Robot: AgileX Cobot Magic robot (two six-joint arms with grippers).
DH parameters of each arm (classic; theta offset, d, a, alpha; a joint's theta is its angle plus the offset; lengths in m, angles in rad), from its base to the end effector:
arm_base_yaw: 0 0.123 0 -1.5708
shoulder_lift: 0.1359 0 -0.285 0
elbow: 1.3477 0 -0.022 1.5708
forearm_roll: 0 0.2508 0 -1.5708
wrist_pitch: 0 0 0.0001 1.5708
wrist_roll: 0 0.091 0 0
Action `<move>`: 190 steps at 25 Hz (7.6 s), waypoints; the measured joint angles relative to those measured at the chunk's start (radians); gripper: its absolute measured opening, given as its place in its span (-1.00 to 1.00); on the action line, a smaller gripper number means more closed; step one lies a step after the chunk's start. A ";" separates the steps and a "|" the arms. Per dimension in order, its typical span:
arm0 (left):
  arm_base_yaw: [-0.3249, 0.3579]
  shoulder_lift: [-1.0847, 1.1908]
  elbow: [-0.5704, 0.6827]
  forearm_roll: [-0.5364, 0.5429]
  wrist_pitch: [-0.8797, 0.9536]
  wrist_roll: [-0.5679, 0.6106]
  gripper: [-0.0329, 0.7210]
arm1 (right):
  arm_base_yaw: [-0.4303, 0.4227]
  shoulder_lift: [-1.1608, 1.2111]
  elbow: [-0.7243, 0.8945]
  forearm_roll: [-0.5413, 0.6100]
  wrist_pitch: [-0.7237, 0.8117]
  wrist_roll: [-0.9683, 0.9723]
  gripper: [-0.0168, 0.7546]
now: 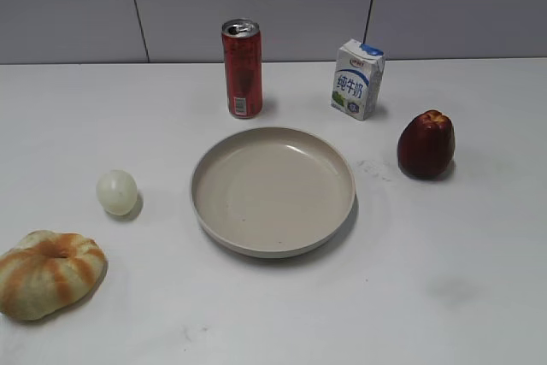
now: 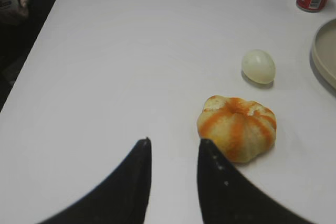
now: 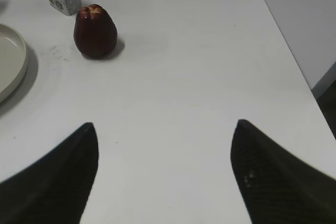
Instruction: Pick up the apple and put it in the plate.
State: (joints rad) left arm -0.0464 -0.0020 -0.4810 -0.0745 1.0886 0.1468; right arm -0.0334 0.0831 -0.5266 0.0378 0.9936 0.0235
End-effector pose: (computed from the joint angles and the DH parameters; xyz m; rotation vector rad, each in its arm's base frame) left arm -0.0046 -0.0058 0.2700 0.2052 2.0768 -0.0289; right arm 0.0084 0.0026 0.2902 0.0589 2.0325 0.0389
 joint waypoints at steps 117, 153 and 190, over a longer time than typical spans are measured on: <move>0.000 0.000 0.000 0.000 0.000 0.000 -0.28 | 0.708 2.208 -1.375 0.136 0.157 -0.075 0.68; 0.000 0.000 0.000 0.000 0.000 0.000 -0.28 | 0.087 1.911 -1.346 0.062 0.216 -0.029 0.58; 0.000 0.000 0.000 0.000 0.000 0.000 -0.28 | 0.091 0.548 0.022 0.091 0.047 -0.033 0.58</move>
State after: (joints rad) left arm -0.0464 -0.0020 -0.4810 -0.0745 1.0886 0.1468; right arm 0.0579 0.6310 -0.5044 0.1292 1.0410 -0.0095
